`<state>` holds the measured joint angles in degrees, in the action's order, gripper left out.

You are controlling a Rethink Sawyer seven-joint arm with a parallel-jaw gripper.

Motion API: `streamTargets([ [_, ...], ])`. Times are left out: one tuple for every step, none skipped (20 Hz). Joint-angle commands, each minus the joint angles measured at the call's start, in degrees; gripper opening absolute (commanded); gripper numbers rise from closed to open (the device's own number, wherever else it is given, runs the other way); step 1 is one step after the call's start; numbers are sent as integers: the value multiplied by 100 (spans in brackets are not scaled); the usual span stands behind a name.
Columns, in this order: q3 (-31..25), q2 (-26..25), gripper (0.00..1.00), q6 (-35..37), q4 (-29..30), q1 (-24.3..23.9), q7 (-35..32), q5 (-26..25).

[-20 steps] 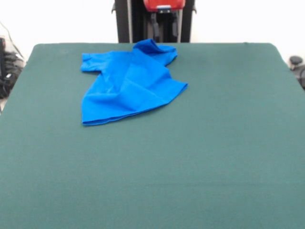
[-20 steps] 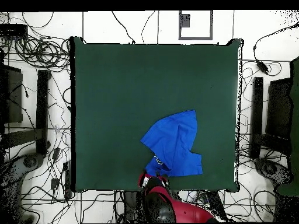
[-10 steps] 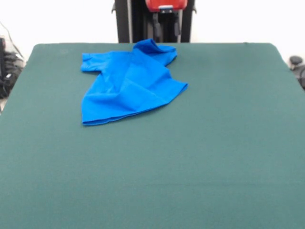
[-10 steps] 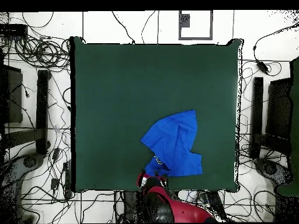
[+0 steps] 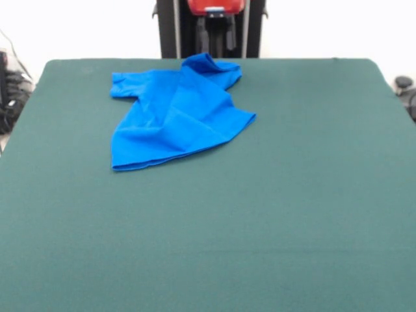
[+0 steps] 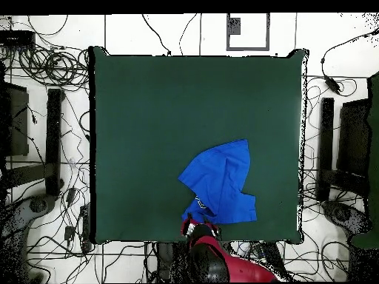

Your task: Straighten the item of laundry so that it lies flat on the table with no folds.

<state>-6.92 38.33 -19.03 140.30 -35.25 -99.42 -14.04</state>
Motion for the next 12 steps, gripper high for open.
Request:
streamTargets([
  [-247, -179, 100, 235, -517, -242, -1025, 53],
  [-262, -214, 100, 230, -540, -275, -1004, 43],
  [-277, -275, 100, 215, -584, -299, -982, 24],
  [-293, -328, 100, 211, -629, -311, -962, 23],
  [-308, -392, 100, 196, -683, -309, -944, 24],
  [-317, -387, 100, 244, -714, -275, -930, 67],
  [-327, -383, 100, 292, -745, -240, -917, 110],
  [-336, -378, 100, 340, -776, -205, -904, 153],
  [-340, -333, 100, 448, -806, -134, -891, 235],
  [-351, -258, 100, 592, -830, -57, -876, 327],
  [-347, -182, 100, 707, -848, 25, -865, 408],
  [-331, -110, 100, 820, -877, 128, -853, 497],
])
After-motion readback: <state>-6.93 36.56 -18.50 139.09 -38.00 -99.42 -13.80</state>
